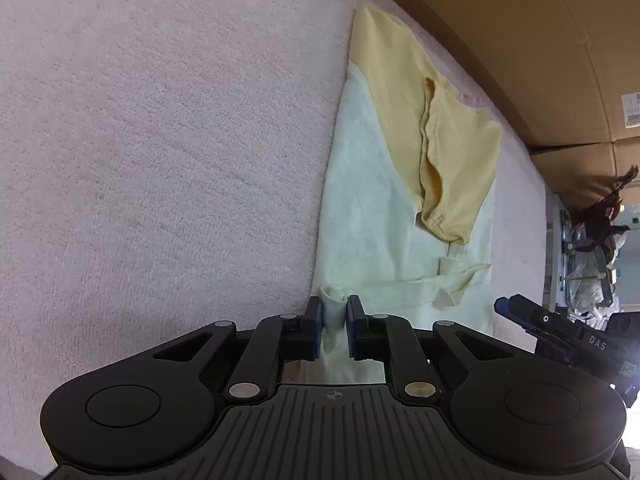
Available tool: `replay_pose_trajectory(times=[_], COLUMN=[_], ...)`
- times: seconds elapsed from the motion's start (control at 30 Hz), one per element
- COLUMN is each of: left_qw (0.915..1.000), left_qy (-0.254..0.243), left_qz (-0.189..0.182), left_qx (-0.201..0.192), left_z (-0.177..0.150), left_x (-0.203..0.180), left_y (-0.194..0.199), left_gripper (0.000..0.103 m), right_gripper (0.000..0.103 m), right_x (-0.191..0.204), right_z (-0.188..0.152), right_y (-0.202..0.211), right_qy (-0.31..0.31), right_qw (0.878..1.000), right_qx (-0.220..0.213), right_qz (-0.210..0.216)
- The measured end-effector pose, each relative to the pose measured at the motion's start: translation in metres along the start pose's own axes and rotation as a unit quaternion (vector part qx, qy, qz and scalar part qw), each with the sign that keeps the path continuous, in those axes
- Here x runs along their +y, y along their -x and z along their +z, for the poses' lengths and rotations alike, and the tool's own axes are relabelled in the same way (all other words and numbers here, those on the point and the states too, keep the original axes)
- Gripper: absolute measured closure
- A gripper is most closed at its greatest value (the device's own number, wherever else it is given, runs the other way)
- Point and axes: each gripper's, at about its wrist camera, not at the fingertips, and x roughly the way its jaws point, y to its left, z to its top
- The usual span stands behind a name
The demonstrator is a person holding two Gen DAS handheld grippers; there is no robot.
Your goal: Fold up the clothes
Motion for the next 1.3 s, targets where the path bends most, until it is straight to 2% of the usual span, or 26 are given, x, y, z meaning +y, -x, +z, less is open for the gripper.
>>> replay_pose_trajectory(times=[0.1,0.23,0.33,0.6,0.7,0.77,0.83,1.0,1.3], left_qw=[0.9999,0.9998,0.9998,0.9998,0.9998,0.9998,0.9997,0.9996,0.9997], left_qy=[-0.006,-0.014,-0.012,-0.012,-0.011,-0.012,-0.013,-0.015,-0.019], left_qz=[-0.004,-0.003,-0.002,-0.004,-0.004,-0.005,-0.005,-0.006,-0.005], left_qx=[-0.011,-0.013,-0.014,-0.016,-0.017,-0.018,-0.019,-0.021,-0.018], left_z=[0.001,0.004,0.005,0.005,0.006,0.006,0.006,0.006,0.007], left_x=[-0.005,-0.011,-0.012,-0.014,-0.014,-0.014,-0.015,-0.018,-0.019], left_y=[0.006,0.007,0.007,0.01,0.013,0.015,0.016,0.017,0.014], left_gripper=[0.095,0.095,0.095,0.095,0.095,0.095,0.095,0.095,0.095], right_gripper=[0.05,0.05,0.05,0.052,0.065,0.08,0.086,0.085,0.085], right_x=[0.002,0.021,0.027,0.022,0.022,0.022,0.023,0.028,0.03], right_z=[0.003,0.004,0.004,0.004,0.003,0.003,0.002,-0.002,-0.001], right_y=[-0.001,-0.005,-0.012,-0.023,-0.024,-0.023,-0.023,-0.014,-0.022], right_qy=[0.015,0.101,0.131,0.125,0.127,0.13,0.133,0.161,0.162], right_qw=[1.0,0.994,0.99,0.991,0.991,0.99,0.99,0.985,0.985], right_qx=[-0.013,-0.017,-0.006,0.009,0.009,0.01,0.011,0.004,0.013], right_qz=[-0.003,-0.027,-0.042,-0.048,-0.049,-0.05,-0.051,-0.069,-0.064])
